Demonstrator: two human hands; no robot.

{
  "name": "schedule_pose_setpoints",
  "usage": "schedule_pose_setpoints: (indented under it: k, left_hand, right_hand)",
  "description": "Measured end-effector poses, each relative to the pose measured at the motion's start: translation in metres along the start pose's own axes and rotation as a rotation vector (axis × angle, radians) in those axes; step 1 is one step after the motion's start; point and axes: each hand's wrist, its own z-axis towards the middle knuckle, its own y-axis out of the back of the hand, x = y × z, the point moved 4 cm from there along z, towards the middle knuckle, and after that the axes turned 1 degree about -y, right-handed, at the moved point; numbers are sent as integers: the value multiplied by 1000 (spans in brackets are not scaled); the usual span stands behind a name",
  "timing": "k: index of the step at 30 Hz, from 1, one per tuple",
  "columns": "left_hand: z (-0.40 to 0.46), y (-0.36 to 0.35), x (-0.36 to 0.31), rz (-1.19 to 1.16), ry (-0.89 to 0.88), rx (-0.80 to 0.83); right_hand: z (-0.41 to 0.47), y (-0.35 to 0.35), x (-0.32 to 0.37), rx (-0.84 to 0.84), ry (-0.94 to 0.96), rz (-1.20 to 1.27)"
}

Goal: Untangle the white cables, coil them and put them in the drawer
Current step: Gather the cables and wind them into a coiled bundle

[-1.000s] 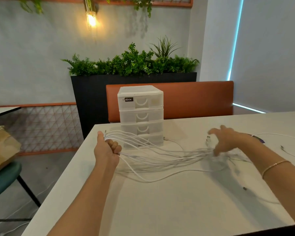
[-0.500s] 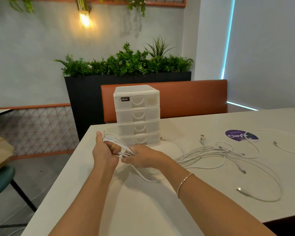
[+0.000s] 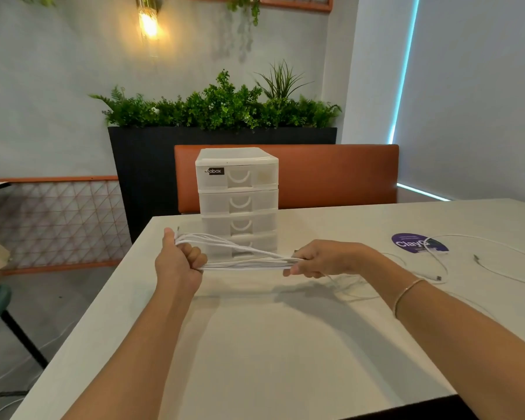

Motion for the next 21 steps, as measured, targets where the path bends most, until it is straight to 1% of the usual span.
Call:
schedule_pose_setpoints:
  k: [3,5,9,11,15,17,21]
  left_hand:
    - [2,-2,4,30,-11,-7]
    - [4,0,0,20,-30,-15]
    - [7,7,-7,26,-32,-38]
    - [6,5,-2,63,-30,-46]
    - [6,4,0,52,-38,-54]
    - [5,5,0,52,-38,-45]
    - [7,4,2,64,-37,-47]
  right_hand:
    - [-7,15,-17,11,-19,-51]
    - [-14,28,-32,-2,-68,-62]
    - [-32,51,-74,-86,-182,-216]
    - [-38,57,-92,-123,-245,-241]
    - [-48,70,-117,-259,-355,-335]
    - [-50,77,-125,-323,-379,-432]
    - [-48,86,-126,-391,-401,-588]
